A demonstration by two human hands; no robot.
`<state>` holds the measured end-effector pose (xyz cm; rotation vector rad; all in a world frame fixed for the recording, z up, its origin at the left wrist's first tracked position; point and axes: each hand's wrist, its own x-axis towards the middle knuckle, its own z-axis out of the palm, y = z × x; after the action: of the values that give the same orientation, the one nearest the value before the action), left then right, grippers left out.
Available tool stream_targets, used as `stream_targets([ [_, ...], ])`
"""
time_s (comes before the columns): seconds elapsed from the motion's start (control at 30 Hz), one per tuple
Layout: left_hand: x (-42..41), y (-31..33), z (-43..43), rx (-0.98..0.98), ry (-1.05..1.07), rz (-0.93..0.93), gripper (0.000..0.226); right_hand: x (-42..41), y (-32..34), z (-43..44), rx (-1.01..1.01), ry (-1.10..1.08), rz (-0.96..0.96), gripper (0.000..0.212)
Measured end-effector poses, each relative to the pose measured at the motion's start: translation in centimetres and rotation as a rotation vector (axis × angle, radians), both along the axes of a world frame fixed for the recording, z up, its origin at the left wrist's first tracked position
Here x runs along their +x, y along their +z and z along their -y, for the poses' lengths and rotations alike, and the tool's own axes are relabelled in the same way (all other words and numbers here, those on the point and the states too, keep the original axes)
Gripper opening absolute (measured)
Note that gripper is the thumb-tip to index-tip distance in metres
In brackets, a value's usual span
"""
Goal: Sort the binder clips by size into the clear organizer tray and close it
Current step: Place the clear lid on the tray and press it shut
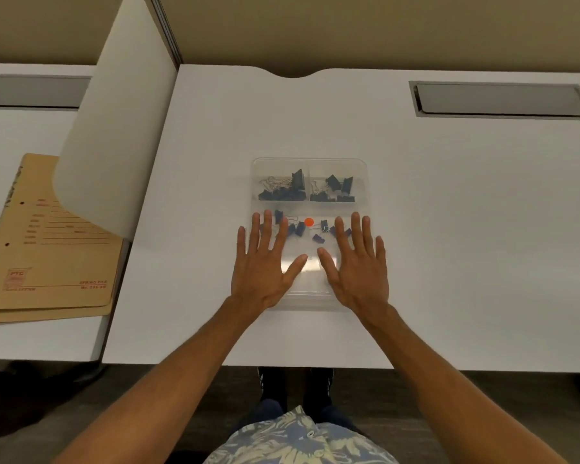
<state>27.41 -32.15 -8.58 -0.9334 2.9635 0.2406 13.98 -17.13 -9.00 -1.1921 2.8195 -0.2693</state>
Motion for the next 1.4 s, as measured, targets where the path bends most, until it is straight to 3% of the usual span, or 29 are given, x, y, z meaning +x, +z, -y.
stream_targets([
  [0.37,-0.3,-0.3,0.2,-0.017,-0.005,-0.007,0.089,-0.1,0.1,0.0,-0.006,-0.003,0.037,0.077],
  [0.6,-0.6,1.1,1.5,0.145,-0.009,-0.069,0.094,-2.0,1.5,1.1,0.014,-0.020,0.041,0.077],
  [0.7,-1.9,2.4,3.4,0.122,-0.011,-0.119,0.094,-4.9,2.1,2.3,-0.072,0.033,0.041,0.076],
  [0.87,-4.8,2.1,7.3,0.041,-0.092,-0.049,0.092,-8.6,1.2,4.8,-0.030,0.159,0.053,0.082],
  [1.4,-5.2,-0.5,7.8,0.120,-0.085,-0.101,0.087,-8.8,-0.4,5.2,0.010,0.133,0.069,0.079],
])
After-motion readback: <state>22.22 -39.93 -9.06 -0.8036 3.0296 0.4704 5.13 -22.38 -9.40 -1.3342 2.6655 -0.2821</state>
